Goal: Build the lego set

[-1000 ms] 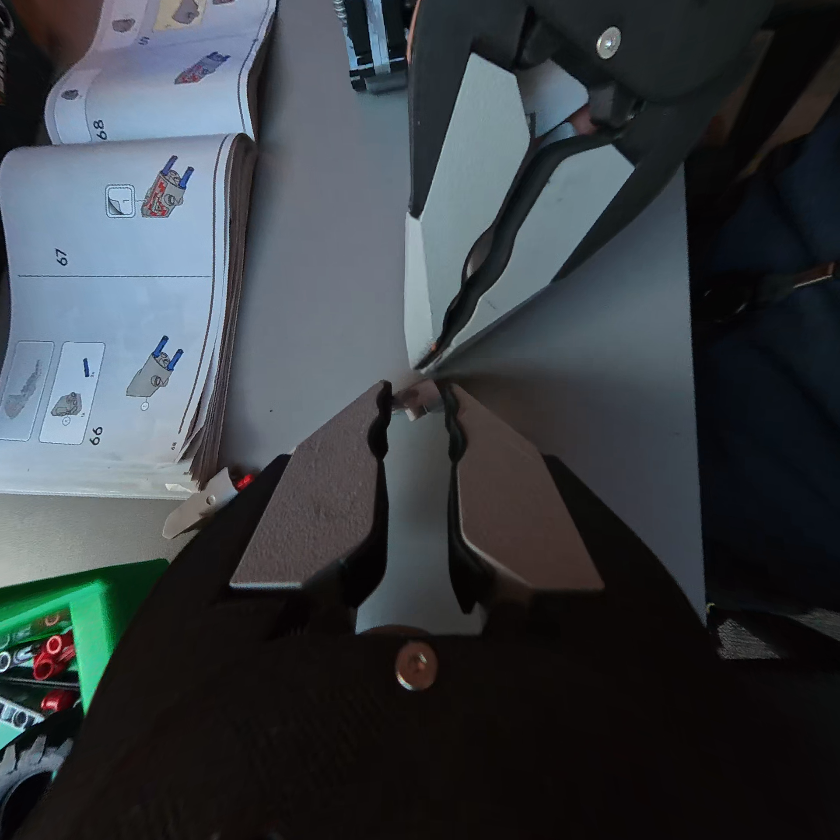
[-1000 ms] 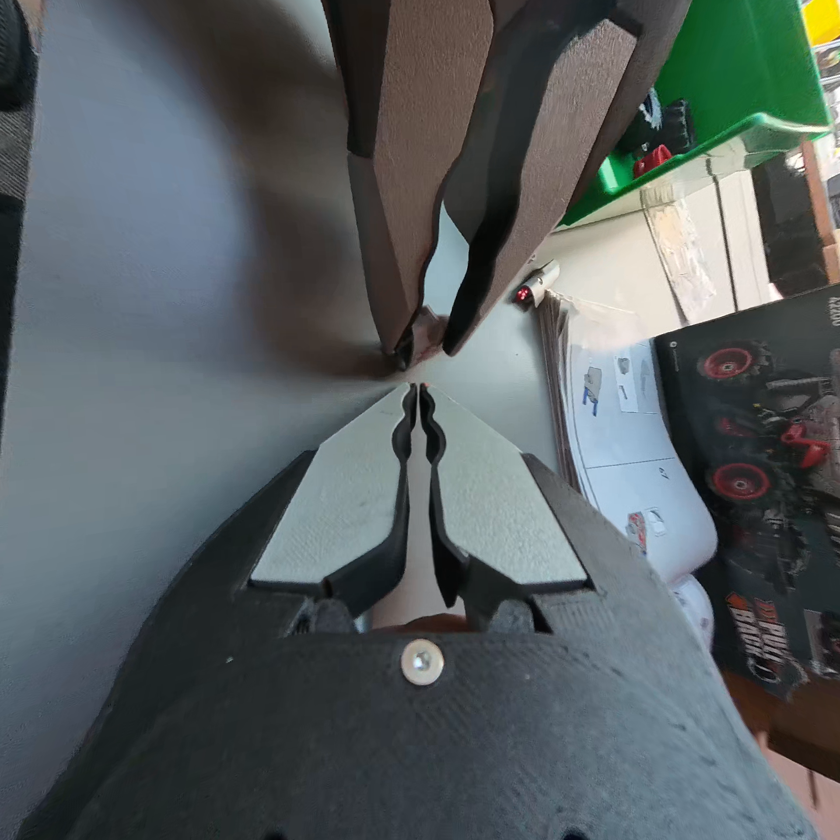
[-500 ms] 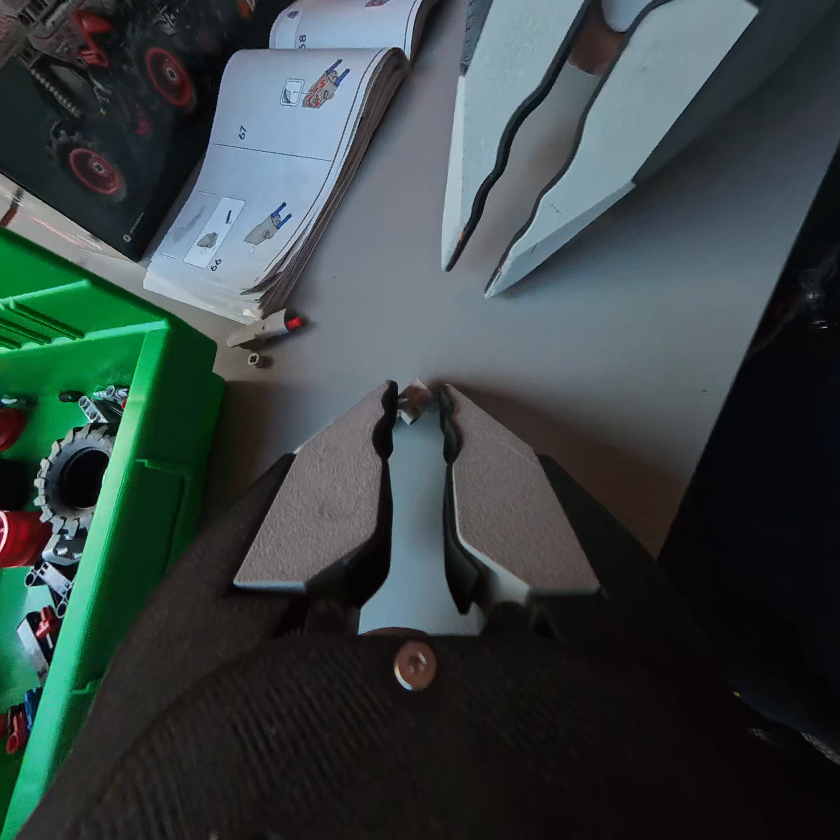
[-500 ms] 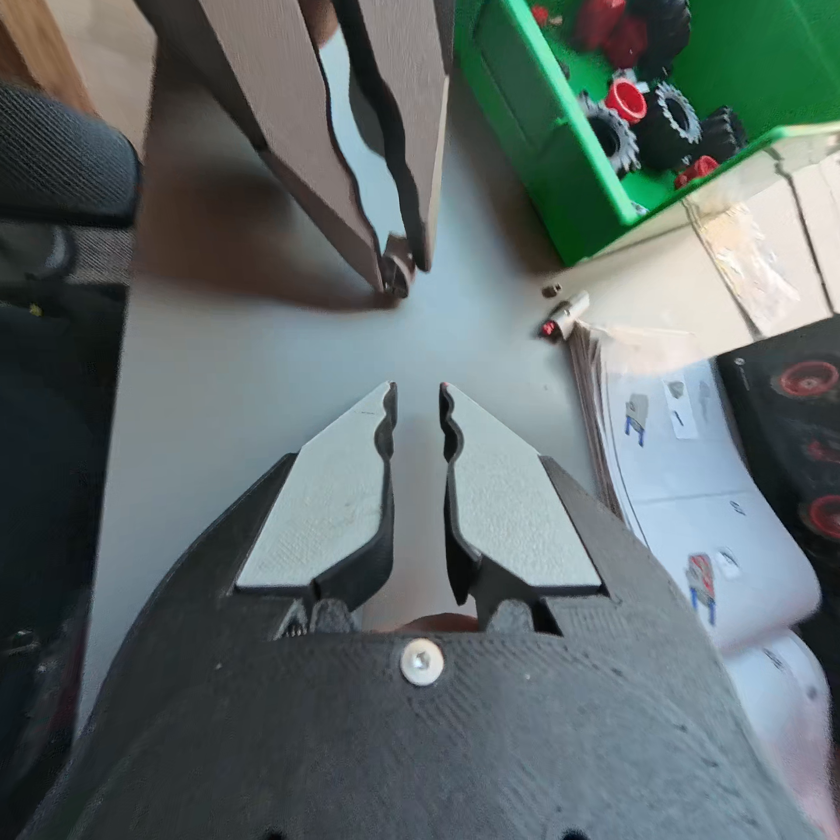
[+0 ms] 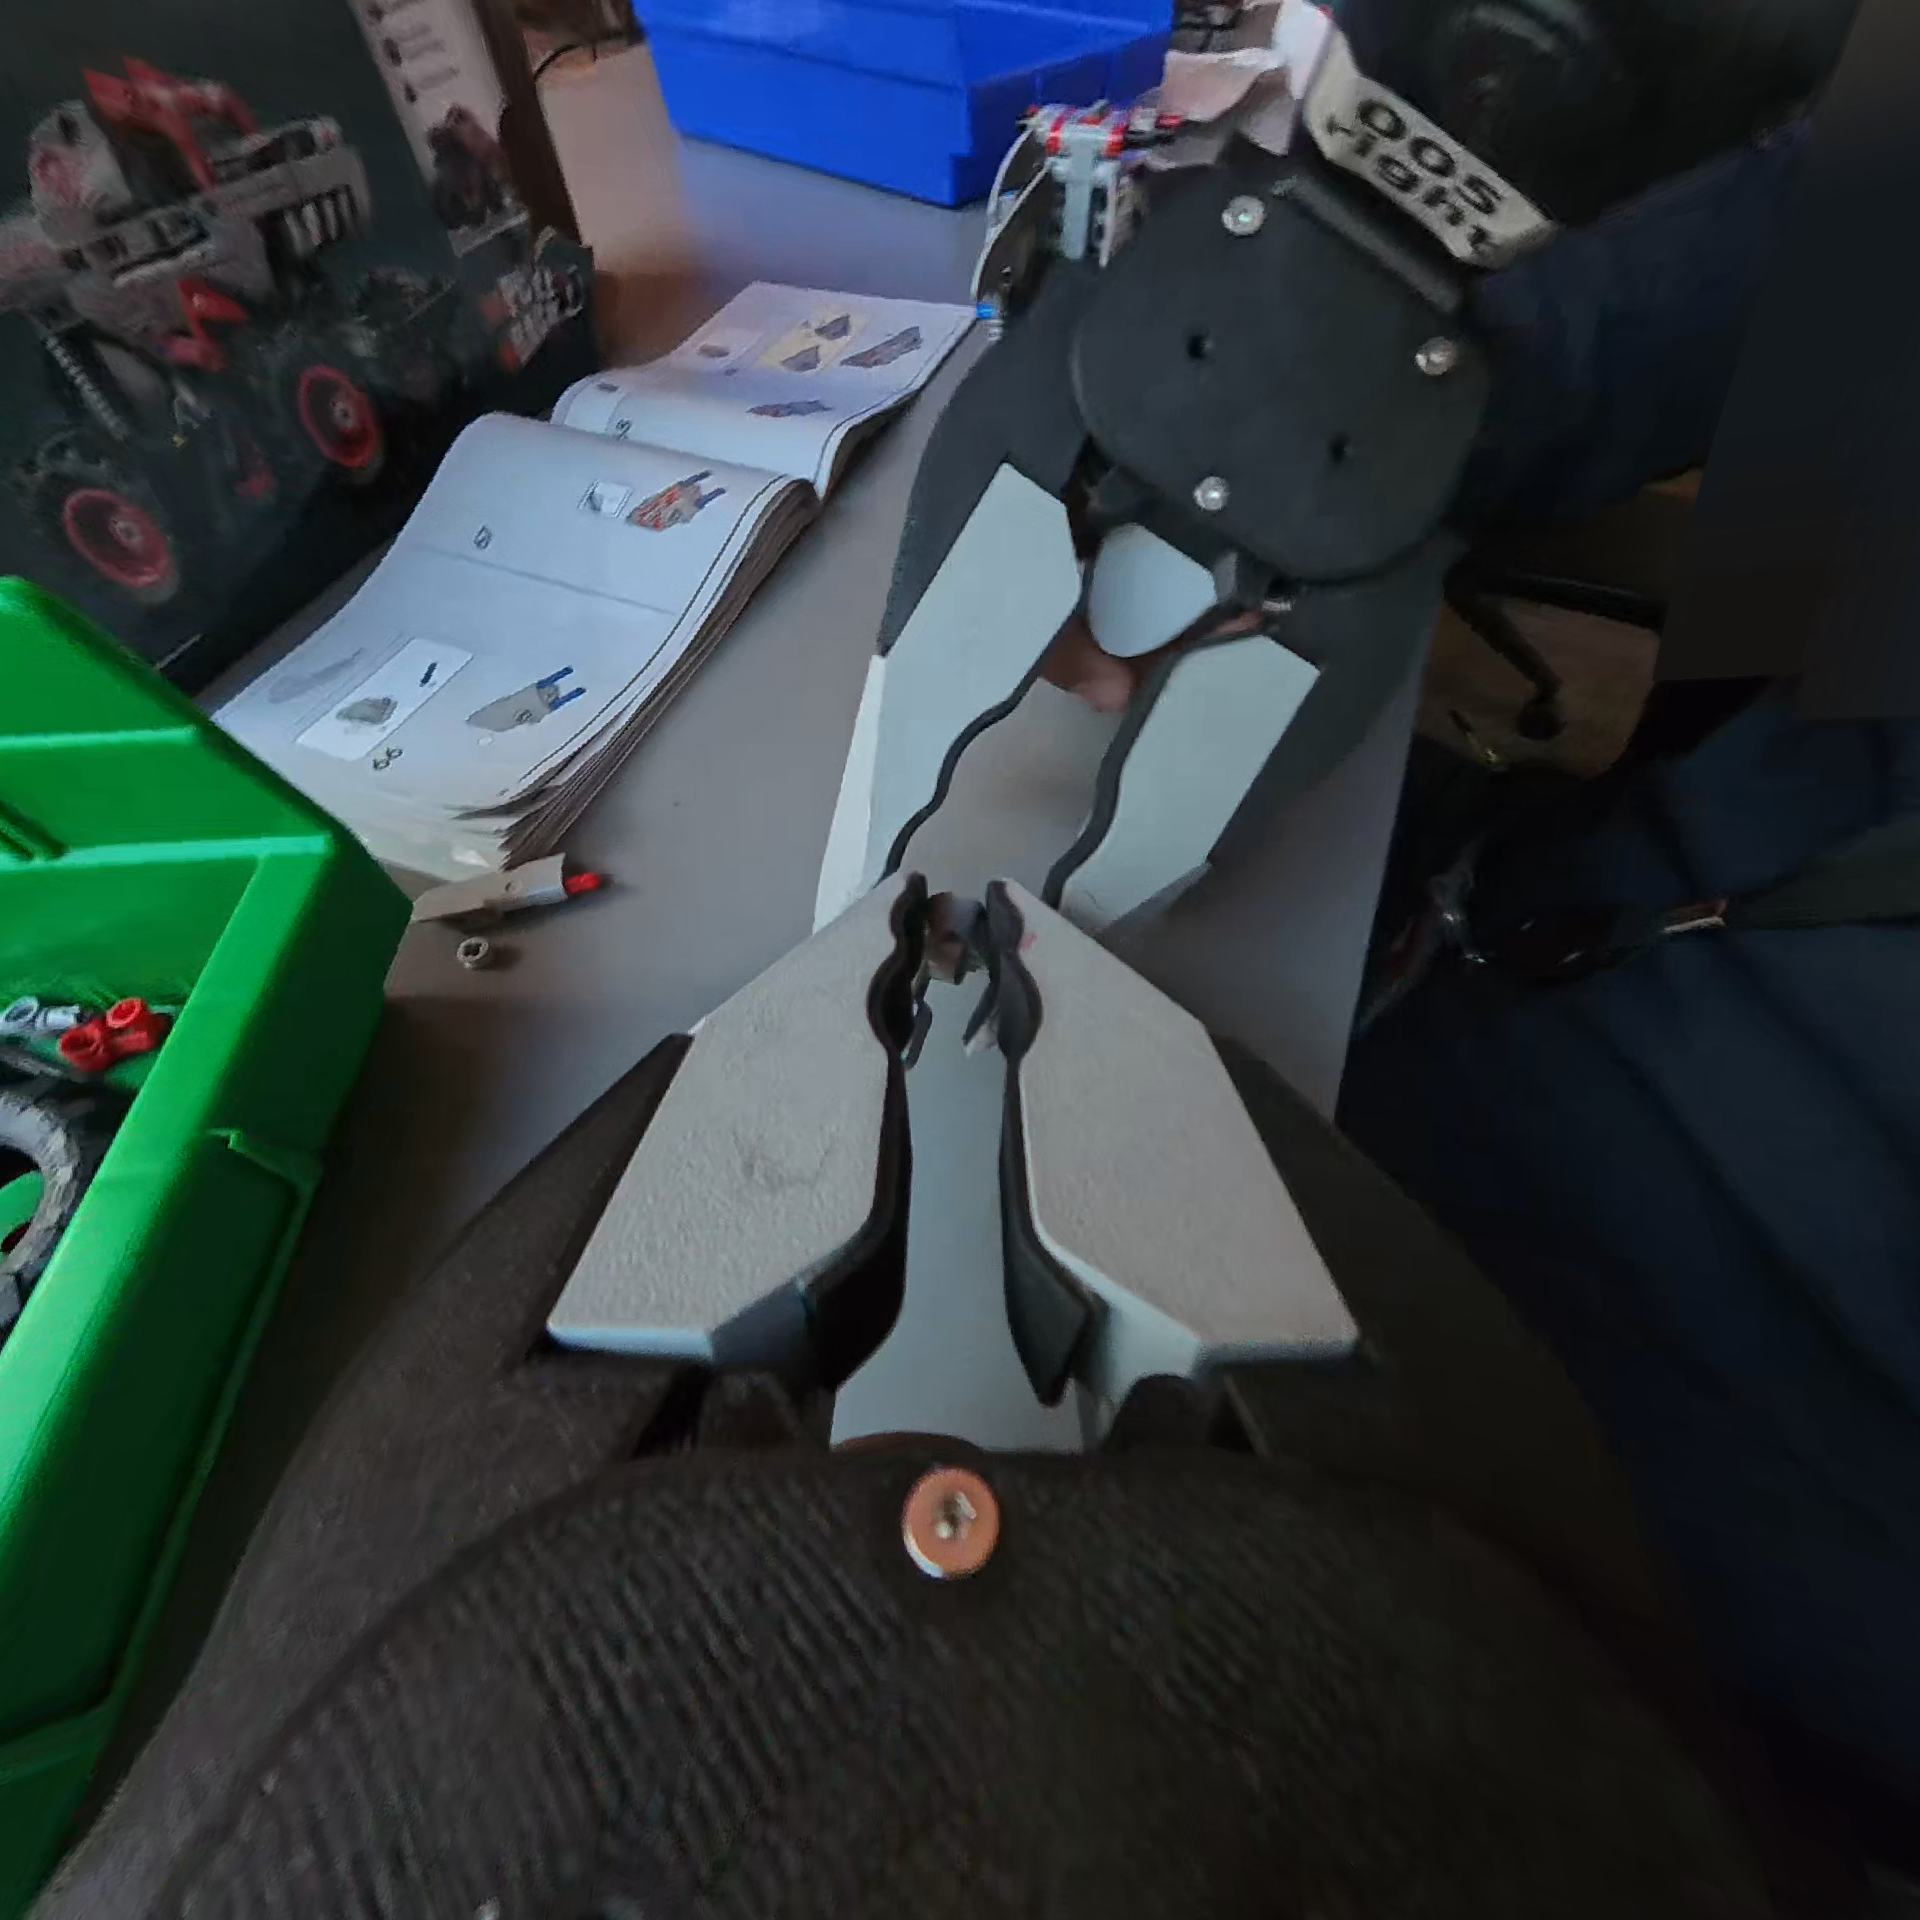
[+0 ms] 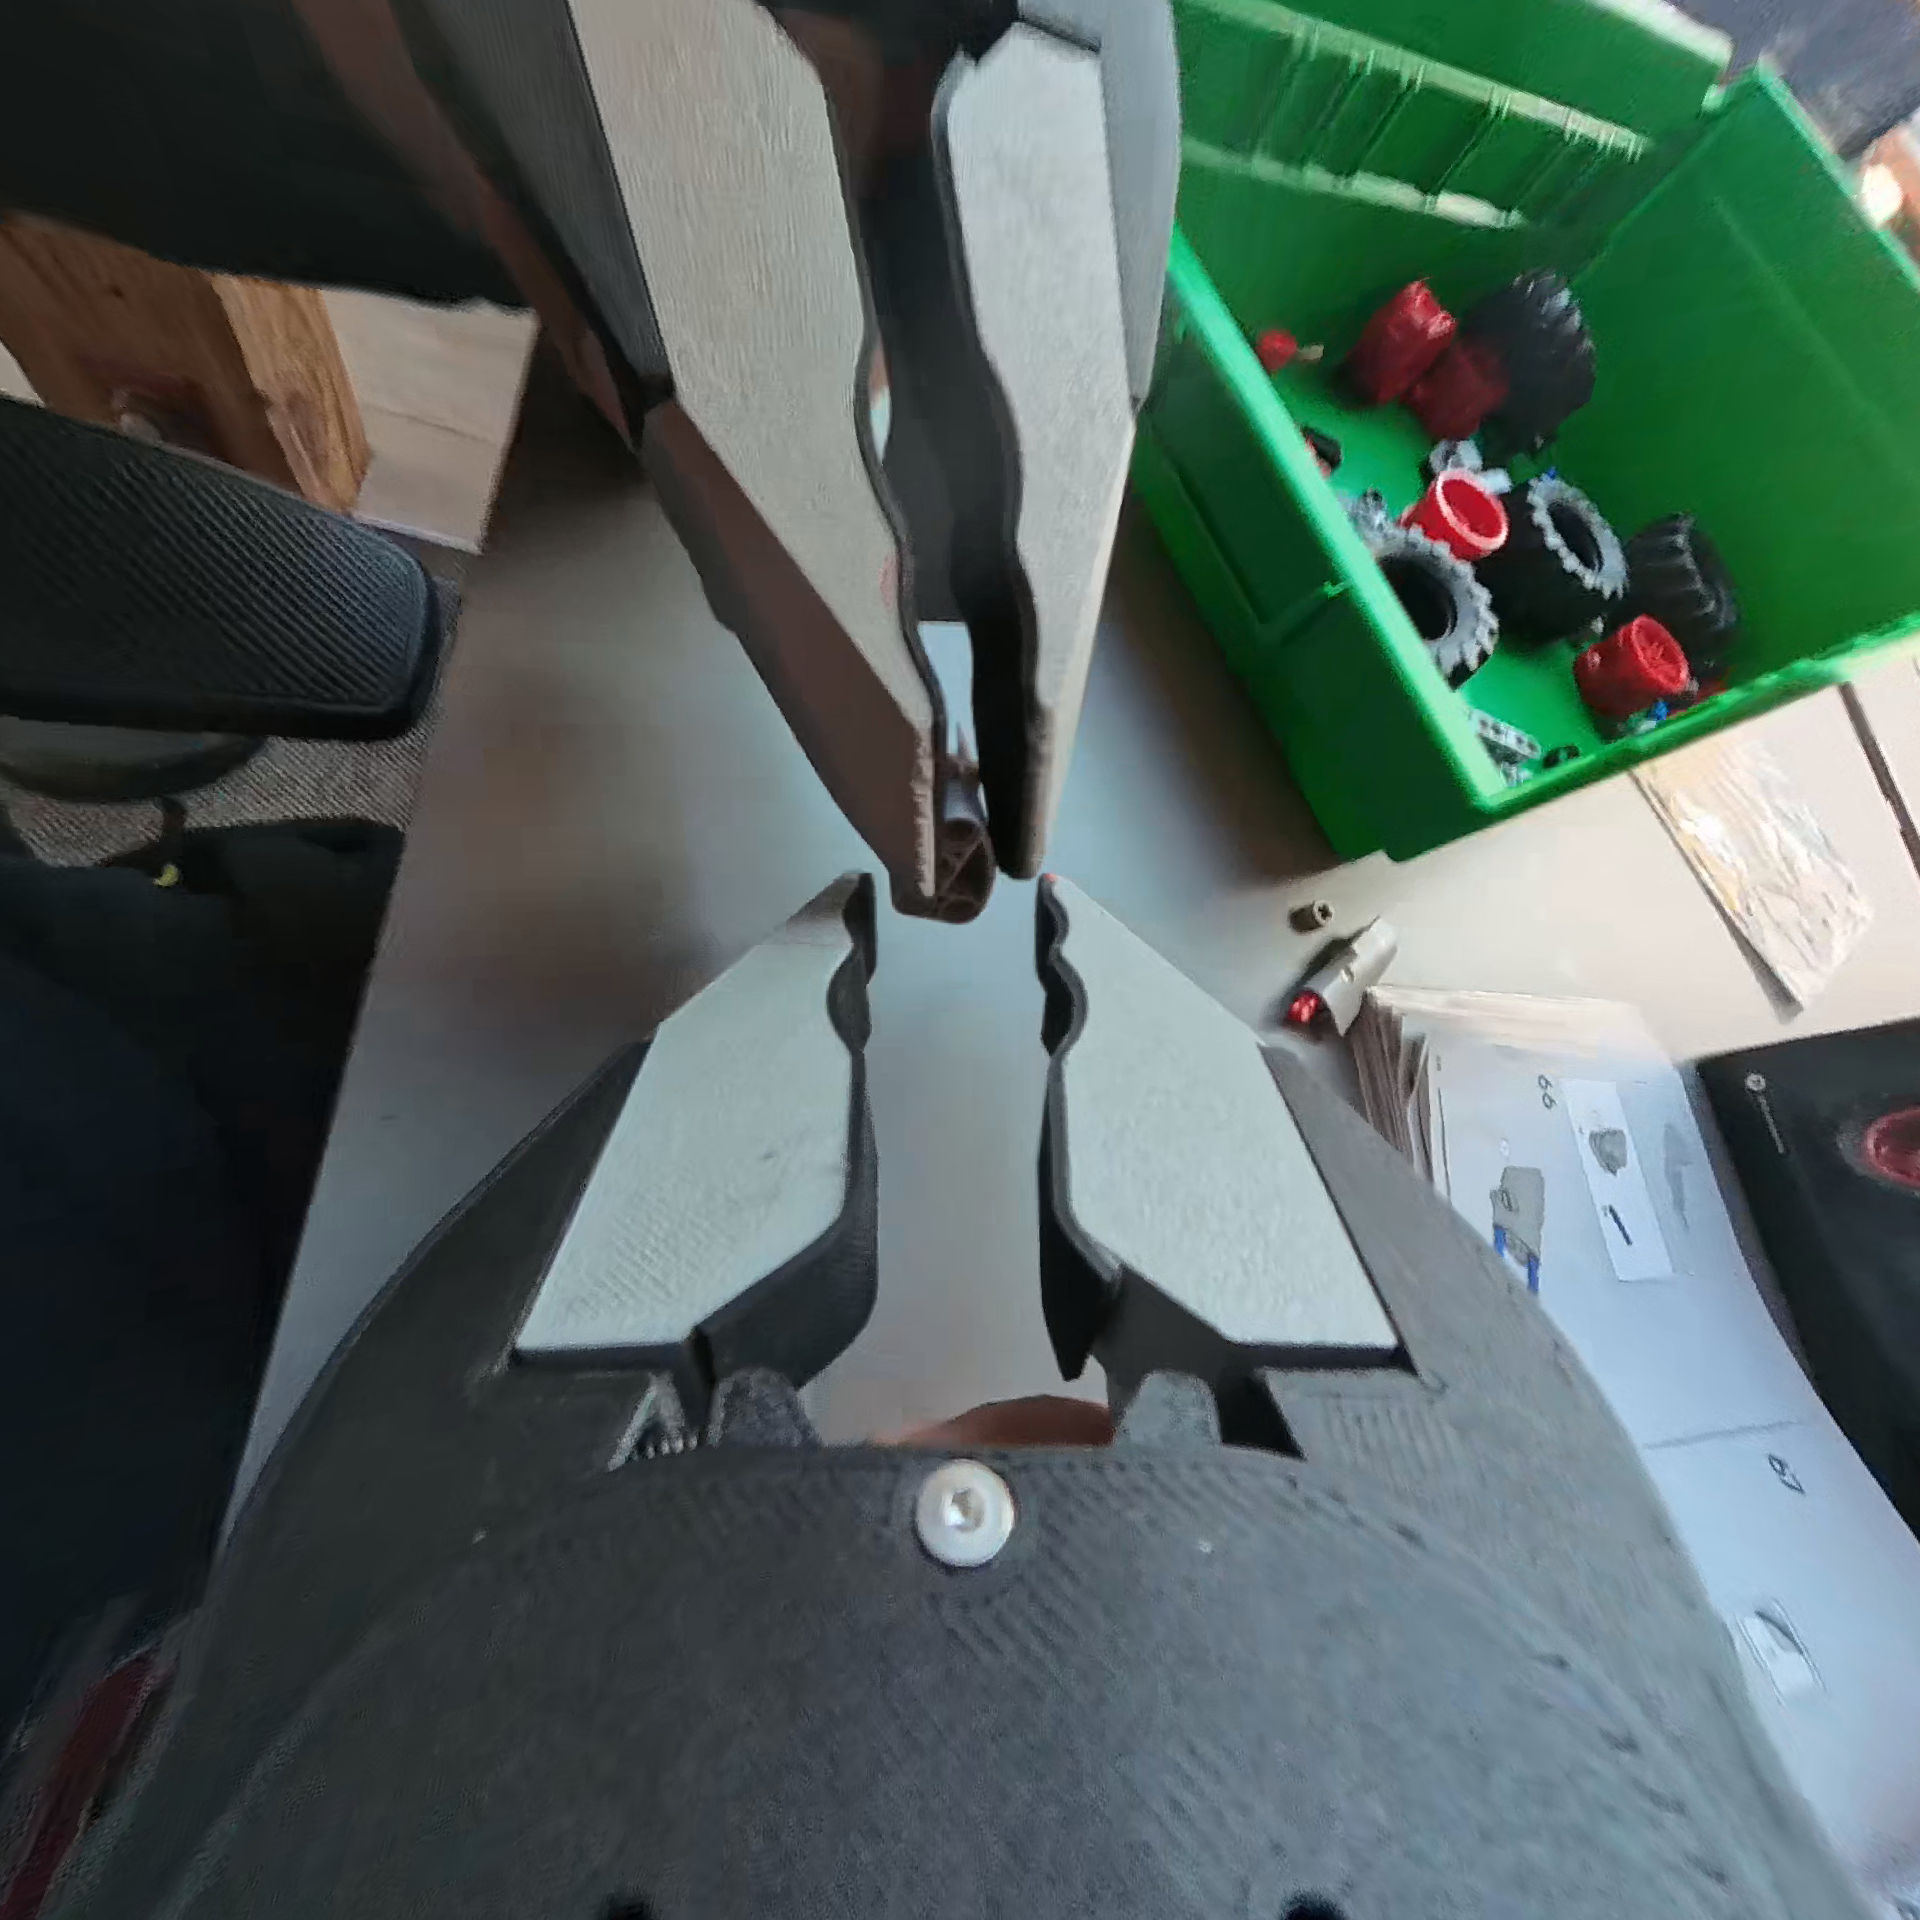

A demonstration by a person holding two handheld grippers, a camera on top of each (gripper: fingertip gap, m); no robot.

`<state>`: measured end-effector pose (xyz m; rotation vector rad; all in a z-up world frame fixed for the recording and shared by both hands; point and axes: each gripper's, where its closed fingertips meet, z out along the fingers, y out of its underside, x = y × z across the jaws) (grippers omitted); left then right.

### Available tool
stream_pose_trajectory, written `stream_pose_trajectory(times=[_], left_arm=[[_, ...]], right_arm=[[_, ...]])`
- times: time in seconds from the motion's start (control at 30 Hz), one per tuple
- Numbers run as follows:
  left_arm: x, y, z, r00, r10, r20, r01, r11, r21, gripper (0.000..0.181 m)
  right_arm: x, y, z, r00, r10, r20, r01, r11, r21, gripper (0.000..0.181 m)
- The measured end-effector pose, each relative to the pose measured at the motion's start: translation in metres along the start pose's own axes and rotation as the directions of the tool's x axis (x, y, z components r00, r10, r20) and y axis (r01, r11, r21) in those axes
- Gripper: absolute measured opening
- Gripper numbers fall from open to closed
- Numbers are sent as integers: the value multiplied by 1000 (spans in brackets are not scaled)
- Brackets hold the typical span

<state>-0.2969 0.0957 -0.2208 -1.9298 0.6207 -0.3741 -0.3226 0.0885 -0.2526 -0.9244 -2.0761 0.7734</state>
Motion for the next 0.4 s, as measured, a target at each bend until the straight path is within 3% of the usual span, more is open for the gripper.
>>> stream_pose_trajectory(times=[0.1,0.23,0.3,0.4], left_arm=[[3,-2,-1,999,51,-11,-51,999,15,9],[3,-6,-1,996,86,-16,-85,996,41,9],[-4,-1,0,997,82,9,-82,997,6,10],[-12,10,-2,997,72,28,-71,996,-57,12]], right_arm=[[-3,-9,-9,997,45,55,-49,996,77,14],[-3,-8,-13,991,88,98,-97,991,94,13],[7,2,-14,999,28,22,-29,998,51,13],[33,19,-23,969,-184,-167,174,982,-75,13]])
